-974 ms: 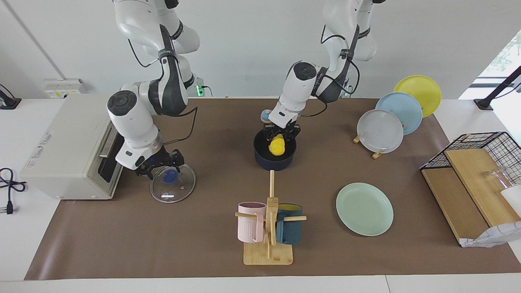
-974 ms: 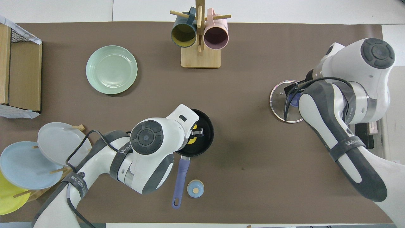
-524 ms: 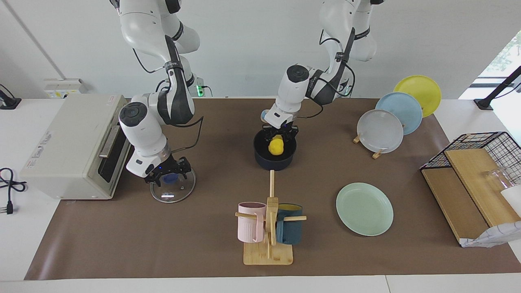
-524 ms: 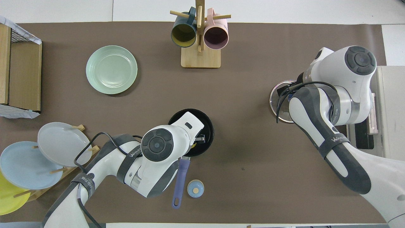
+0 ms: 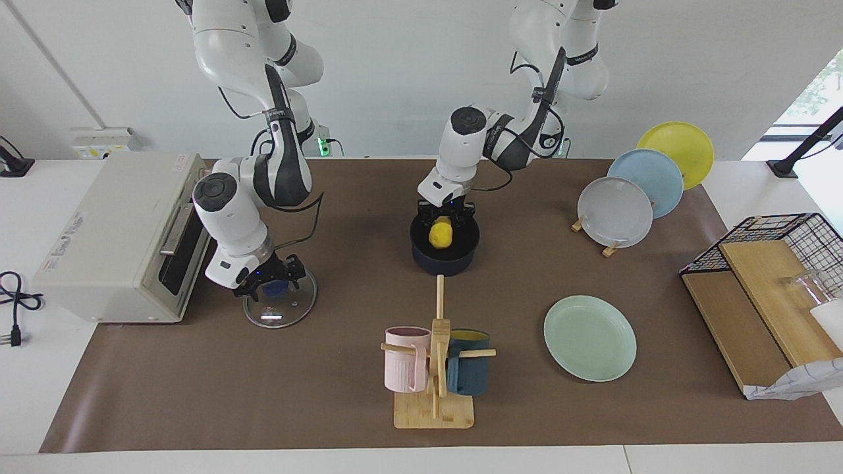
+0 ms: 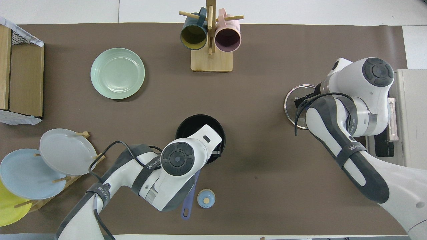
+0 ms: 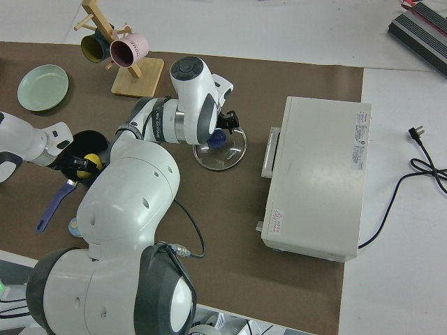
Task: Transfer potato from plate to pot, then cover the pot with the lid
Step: 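Lower the potato into the saucepan and open the left gripper, then withdraw the left gripper while the right gripper lifts the glass lid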
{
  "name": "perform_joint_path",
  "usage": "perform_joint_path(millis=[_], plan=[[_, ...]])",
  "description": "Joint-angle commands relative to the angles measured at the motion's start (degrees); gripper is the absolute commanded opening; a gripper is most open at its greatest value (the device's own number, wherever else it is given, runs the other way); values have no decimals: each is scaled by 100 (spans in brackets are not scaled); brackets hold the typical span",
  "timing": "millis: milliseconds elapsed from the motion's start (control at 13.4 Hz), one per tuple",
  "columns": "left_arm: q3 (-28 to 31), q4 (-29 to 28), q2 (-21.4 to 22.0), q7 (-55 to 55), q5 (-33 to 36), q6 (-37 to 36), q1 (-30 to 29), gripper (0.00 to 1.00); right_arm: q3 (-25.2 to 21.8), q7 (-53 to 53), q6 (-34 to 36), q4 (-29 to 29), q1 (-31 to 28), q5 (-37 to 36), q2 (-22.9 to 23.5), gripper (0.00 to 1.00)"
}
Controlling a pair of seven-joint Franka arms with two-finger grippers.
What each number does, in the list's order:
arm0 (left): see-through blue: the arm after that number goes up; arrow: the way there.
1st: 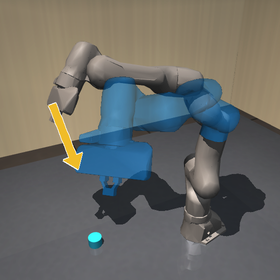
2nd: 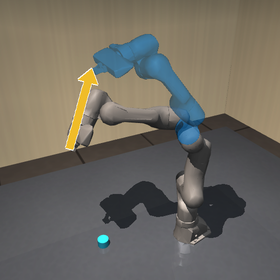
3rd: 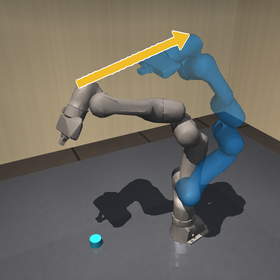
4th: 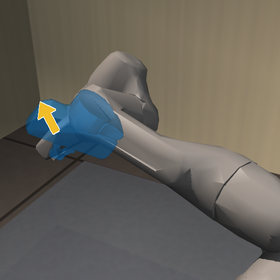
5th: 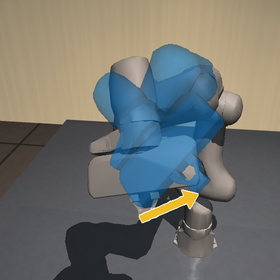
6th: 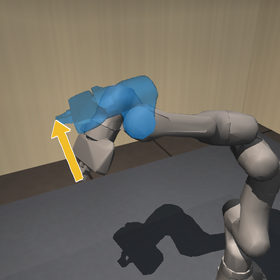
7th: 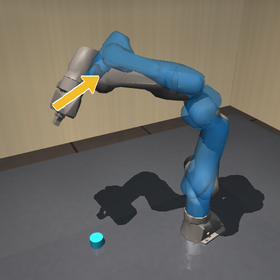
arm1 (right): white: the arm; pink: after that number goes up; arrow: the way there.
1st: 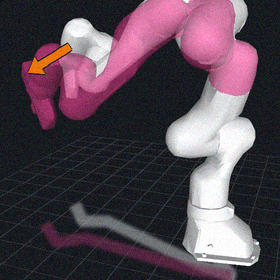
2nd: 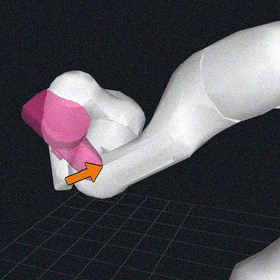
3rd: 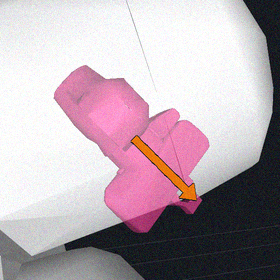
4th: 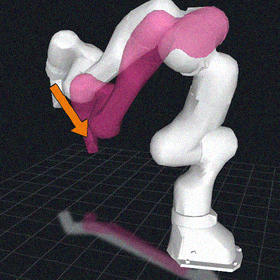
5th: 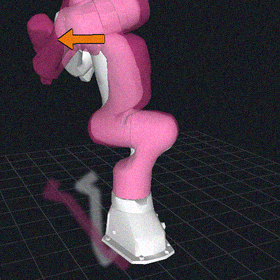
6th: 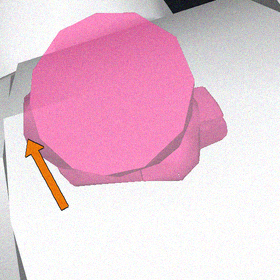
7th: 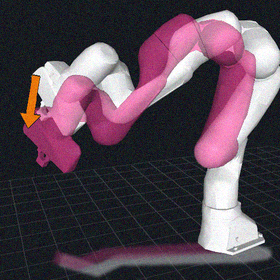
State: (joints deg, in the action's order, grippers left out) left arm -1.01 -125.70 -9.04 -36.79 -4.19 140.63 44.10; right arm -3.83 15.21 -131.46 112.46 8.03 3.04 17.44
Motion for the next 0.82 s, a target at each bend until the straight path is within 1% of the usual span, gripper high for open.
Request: perform_joint_path(millis=[0, 300, 374, 449, 599, 749], plan=[[110, -87, -80, -311, 269, 123, 213, 0, 31, 193, -2, 171, -56, 91, -126, 93], [110, -69, -89, -294, 278, 97, 249, 0, 31, 272, 50, 180, -56, 91, -126, 84], [110, -34, -98, -276, 278, 97, 223, 0, 31, 281, 51, 180, -56, 91, -126, 80], [110, -16, -124, -242, 278, 70, 170, 35, 31, 281, 51, 171, -56, 91, -126, 77], [154, 88, -45, -171, 304, -26, 100, 87, 31, 281, 77, 171, -56, 91, -126, 70], [145, 535, 25, -40, 304, -638, -172, 93, 31, 281, 77, 180, -56, 91, -127, 69]])
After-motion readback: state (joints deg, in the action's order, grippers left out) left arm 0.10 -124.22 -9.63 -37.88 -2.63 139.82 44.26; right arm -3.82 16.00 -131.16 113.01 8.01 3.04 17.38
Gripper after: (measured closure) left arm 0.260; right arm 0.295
